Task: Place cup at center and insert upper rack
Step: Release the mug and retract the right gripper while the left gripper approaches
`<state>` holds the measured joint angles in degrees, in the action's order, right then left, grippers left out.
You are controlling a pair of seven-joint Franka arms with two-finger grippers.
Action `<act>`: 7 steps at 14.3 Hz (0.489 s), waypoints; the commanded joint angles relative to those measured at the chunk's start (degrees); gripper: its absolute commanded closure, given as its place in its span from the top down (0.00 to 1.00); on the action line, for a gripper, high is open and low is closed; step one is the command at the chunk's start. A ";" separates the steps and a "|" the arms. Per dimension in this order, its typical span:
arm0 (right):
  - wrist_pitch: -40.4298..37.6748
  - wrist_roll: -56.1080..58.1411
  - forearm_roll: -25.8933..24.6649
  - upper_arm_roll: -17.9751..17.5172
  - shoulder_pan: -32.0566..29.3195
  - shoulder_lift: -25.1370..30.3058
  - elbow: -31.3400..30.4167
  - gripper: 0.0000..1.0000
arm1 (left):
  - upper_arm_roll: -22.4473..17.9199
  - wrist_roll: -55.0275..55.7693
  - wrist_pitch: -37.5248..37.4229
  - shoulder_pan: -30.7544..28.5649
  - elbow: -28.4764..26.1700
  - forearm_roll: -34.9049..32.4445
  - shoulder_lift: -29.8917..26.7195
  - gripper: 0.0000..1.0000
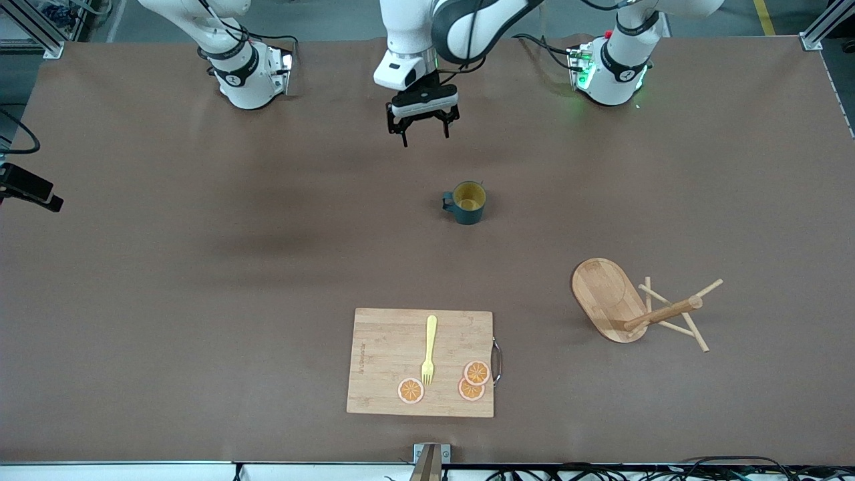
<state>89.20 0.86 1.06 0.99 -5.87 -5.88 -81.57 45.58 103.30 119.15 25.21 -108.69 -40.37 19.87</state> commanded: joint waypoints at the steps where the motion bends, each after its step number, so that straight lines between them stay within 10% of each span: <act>1: 3.52 0.81 -0.79 -0.29 0.33 5.17 -7.01 1.00 | -0.05 8.98 -0.32 2.72 0.68 -8.63 3.58 1.00; 7: 5.19 0.81 -3.26 -0.20 2.27 8.15 -11.31 1.00 | -0.32 25.09 -4.44 5.46 -0.47 -28.24 10.53 1.00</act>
<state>91.97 1.36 -1.12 0.73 -3.75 -1.48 -87.44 45.44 125.64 117.13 30.19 -109.65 -63.90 28.27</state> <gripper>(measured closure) 0.000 0.000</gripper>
